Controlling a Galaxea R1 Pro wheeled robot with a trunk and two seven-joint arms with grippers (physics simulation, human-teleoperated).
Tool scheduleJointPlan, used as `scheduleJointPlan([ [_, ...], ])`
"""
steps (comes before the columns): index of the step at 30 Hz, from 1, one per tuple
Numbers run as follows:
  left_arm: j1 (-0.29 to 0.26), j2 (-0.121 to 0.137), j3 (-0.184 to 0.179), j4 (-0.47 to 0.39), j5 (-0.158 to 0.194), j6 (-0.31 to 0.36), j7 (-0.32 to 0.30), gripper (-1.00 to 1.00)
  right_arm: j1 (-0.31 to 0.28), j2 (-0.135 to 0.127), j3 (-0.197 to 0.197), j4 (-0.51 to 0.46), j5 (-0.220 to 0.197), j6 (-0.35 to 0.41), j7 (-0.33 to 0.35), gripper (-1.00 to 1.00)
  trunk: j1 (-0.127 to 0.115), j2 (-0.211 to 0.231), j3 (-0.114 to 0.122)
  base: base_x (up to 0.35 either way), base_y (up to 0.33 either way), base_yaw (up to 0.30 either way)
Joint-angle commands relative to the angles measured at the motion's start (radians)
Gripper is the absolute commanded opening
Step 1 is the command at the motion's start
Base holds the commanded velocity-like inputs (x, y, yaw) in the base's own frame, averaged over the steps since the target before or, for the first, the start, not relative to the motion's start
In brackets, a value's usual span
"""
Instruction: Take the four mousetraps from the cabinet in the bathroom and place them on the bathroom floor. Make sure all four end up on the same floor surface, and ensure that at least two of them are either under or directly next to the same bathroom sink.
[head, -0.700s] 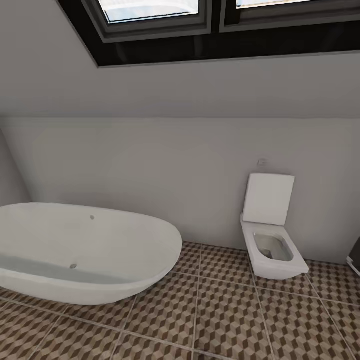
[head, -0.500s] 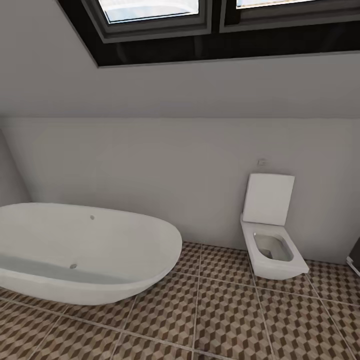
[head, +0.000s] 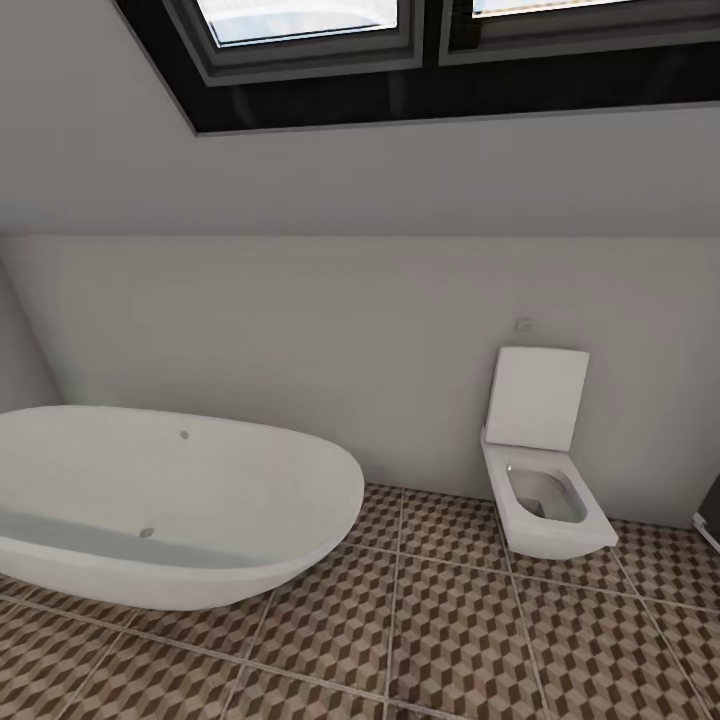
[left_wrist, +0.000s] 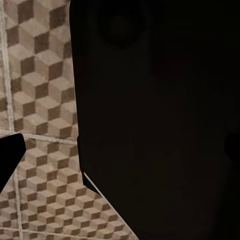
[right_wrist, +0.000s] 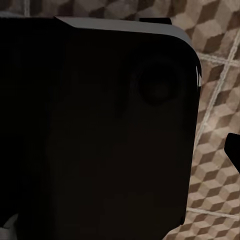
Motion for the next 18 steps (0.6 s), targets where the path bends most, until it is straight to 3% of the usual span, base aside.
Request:
scheduleJointPlan([
  [1,0.000,0.000,0.000,0.000,0.000,0.000,0.000,1.00,0.000,0.000,0.000,-0.001,0.000,0.000,0.001,1.00,0.000,0.000,-0.001,0.000,0.000,0.000],
  [18,0.000,-0.001,0.001,-0.006,-0.001,0.000,-0.002,1.00,-0.002,0.000,0.000,-0.011,0.000,-0.002,0.001,1.00,0.000,0.000,-0.001,0.000,0.000,0.000],
])
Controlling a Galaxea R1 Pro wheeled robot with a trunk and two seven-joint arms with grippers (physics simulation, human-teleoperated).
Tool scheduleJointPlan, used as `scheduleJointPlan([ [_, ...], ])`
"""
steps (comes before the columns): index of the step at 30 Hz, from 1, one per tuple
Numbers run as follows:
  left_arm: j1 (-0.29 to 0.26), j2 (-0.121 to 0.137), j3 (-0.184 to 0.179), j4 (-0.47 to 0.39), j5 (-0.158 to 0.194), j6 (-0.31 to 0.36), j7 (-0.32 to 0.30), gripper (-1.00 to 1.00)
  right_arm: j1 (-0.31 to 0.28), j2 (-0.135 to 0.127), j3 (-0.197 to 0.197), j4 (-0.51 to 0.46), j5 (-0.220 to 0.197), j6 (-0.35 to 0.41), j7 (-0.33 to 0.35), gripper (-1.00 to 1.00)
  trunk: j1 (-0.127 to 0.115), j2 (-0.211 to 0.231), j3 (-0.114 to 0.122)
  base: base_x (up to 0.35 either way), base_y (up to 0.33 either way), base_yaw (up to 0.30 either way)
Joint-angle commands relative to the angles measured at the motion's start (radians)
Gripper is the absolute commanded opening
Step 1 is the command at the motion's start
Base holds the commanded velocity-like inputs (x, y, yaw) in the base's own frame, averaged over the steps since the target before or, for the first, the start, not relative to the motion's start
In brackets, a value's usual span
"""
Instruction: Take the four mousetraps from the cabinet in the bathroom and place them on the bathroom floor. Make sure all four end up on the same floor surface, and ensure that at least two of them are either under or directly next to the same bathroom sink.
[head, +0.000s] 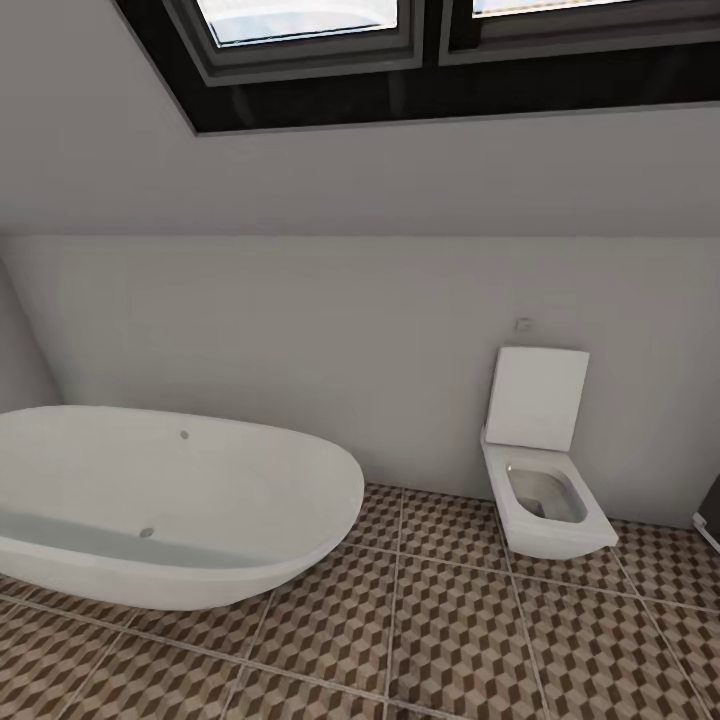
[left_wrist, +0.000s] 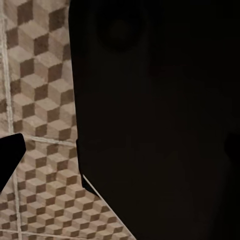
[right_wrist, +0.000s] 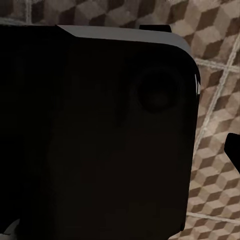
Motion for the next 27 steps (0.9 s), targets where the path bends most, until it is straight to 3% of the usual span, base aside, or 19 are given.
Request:
scheduleJointPlan([
  [1,0.000,0.001,0.000,-0.004,0.000,0.000,0.000,1.00,0.000,0.000,0.000,-0.001,0.000,0.000,0.001,1.00,0.000,0.000,-0.001,0.000,0.000,0.000],
  [17,0.000,0.050,0.003,-0.094,0.000,0.000,0.002,1.00,0.000,-0.001,0.002,-0.006,0.003,-0.068,0.000,1.00,0.000,0.000,-0.001,0.000,0.000,0.000],
  [18,0.000,0.052,0.003,-0.251,0.000,0.000,0.002,1.00,0.000,-0.001,0.002,-0.007,0.003,-0.146,0.000,1.00,0.000,0.000,-0.001,0.000,0.000,0.000],
  [27,-0.001,0.053,0.004,-0.413,0.000,0.000,0.004,1.00,0.000,-0.003,0.002,-0.140,0.006,-0.175,-0.019,1.00,0.000,0.000,-0.001,0.000,0.000,0.000],
])
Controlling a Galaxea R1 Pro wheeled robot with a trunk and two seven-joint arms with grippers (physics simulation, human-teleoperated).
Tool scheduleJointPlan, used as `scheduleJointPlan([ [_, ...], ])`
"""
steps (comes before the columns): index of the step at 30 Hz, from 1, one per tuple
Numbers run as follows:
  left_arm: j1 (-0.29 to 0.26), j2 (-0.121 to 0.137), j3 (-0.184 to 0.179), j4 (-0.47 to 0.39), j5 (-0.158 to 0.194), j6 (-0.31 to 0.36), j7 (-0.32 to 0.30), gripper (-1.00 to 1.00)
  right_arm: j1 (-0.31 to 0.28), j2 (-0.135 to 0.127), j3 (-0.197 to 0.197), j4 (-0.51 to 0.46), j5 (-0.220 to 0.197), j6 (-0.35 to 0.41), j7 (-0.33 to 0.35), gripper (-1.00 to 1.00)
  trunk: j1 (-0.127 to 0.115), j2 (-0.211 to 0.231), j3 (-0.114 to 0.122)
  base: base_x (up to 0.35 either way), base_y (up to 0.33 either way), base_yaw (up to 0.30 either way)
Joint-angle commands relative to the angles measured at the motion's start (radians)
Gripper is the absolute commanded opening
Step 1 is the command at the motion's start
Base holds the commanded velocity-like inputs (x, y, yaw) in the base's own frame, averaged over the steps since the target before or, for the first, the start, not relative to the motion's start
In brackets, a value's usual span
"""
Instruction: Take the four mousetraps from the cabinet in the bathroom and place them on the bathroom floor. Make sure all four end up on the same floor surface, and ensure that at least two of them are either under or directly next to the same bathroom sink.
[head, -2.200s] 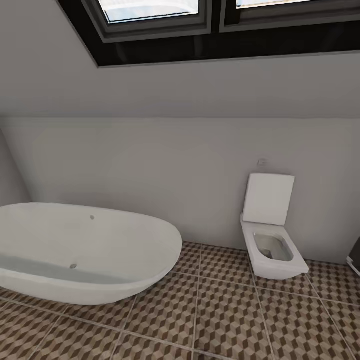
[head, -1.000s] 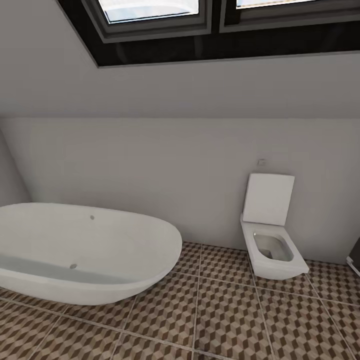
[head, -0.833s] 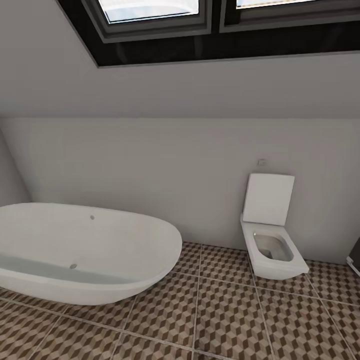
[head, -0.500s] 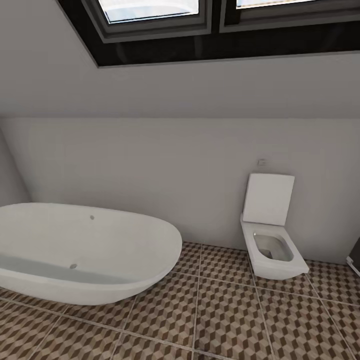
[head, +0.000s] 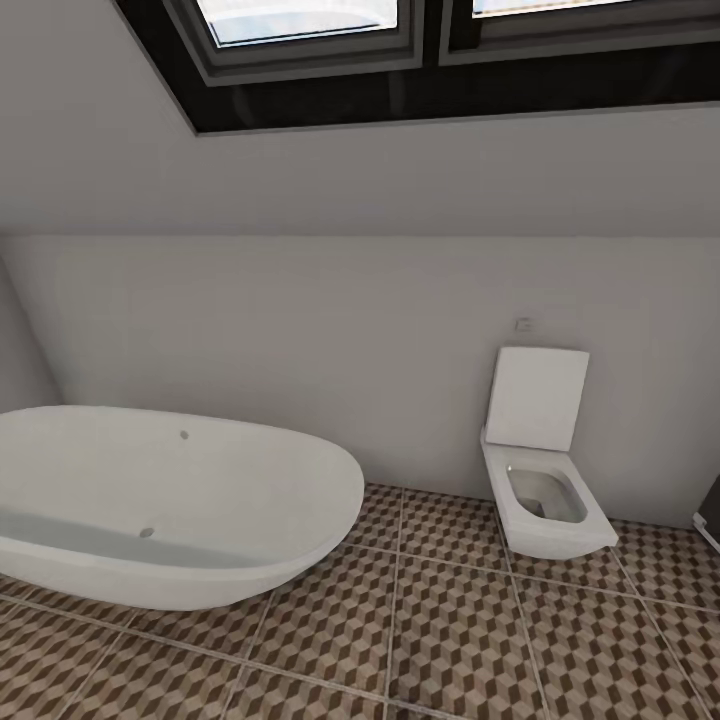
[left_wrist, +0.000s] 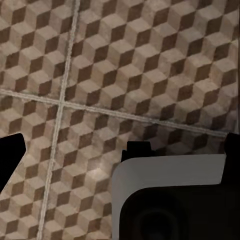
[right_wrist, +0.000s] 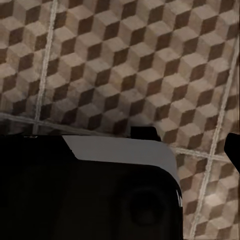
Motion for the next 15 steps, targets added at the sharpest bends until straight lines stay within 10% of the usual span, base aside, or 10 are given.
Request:
scheduleJointPlan([
  [1,0.001,-0.001,0.001,-0.031,0.000,0.000,0.001,1.00,0.000,0.000,0.001,-0.030,0.000,-0.003,-0.015,1.00,0.000,0.000,-0.001,0.000,0.000,0.000],
  [15,0.000,-0.004,0.002,-0.231,0.002,0.001,0.002,1.00,0.000,-0.002,0.000,-0.271,0.001,0.005,-0.097,1.00,0.000,0.000,-0.001,0.000,0.000,0.000],
])
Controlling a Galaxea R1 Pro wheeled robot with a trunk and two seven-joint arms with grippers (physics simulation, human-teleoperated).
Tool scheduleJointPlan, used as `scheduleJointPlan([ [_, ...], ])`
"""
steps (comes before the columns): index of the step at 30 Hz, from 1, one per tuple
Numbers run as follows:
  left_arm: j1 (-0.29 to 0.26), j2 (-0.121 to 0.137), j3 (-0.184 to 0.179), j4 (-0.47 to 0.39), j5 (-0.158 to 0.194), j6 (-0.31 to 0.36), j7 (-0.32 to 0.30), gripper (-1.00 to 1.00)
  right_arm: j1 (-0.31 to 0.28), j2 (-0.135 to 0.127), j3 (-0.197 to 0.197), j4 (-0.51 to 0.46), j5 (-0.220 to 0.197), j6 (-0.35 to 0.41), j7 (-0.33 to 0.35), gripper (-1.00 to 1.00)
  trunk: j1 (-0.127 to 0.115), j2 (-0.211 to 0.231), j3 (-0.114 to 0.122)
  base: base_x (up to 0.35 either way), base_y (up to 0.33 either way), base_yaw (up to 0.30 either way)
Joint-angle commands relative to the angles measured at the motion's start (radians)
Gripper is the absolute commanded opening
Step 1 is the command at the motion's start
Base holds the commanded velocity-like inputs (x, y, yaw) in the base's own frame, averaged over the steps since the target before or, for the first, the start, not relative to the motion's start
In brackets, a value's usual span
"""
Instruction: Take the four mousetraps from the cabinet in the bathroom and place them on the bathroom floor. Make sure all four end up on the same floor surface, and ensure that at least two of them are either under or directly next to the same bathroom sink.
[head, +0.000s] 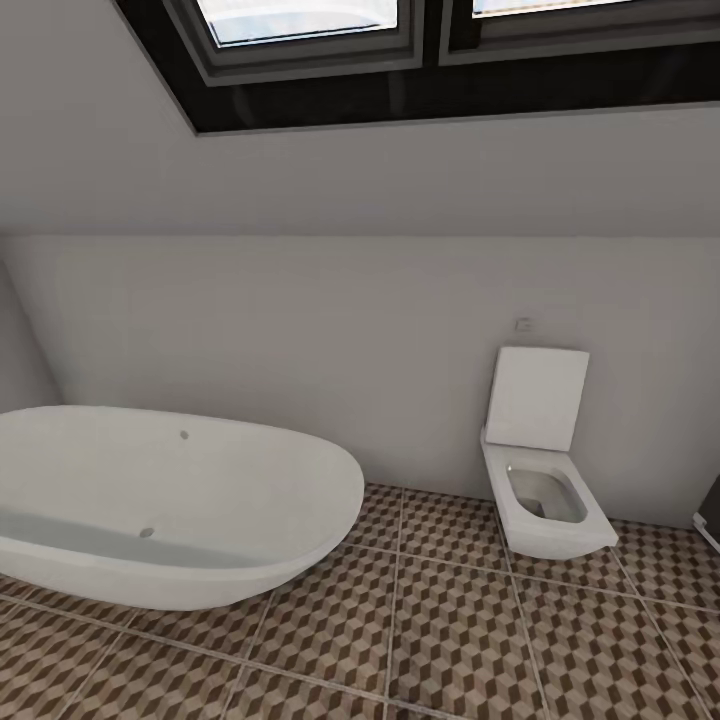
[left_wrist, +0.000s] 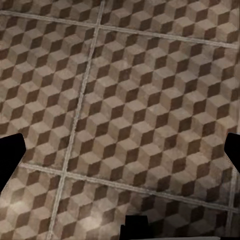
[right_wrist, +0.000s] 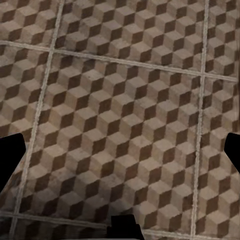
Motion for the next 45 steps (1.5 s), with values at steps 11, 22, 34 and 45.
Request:
scheduleJointPlan([
  [11,0.000,0.000,0.017,-0.017,0.008,-0.044,0.000,1.00,0.000,-0.005,0.000,-0.149,-0.001,0.014,-0.009,1.00,0.000,0.000,-0.001,0.000,0.000,0.000],
  [22,0.000,0.001,0.032,0.078,0.010,-0.204,0.000,1.00,0.000,-0.003,0.002,-0.181,-0.008,0.015,-0.004,1.00,0.000,0.000,-0.001,0.000,0.000,0.000],
  [34,0.000,0.002,0.030,0.105,0.010,-0.246,-0.001,1.00,0.000,0.001,0.001,-0.180,-0.008,0.014,-0.006,1.00,0.000,0.000,-0.001,0.000,0.000,0.000],
  [45,0.000,0.002,0.030,0.115,0.010,-0.250,-0.001,1.00,0.000,0.003,0.003,-0.180,-0.006,0.008,-0.009,1.00,0.000,0.000,-0.001,0.000,0.000,0.000],
])
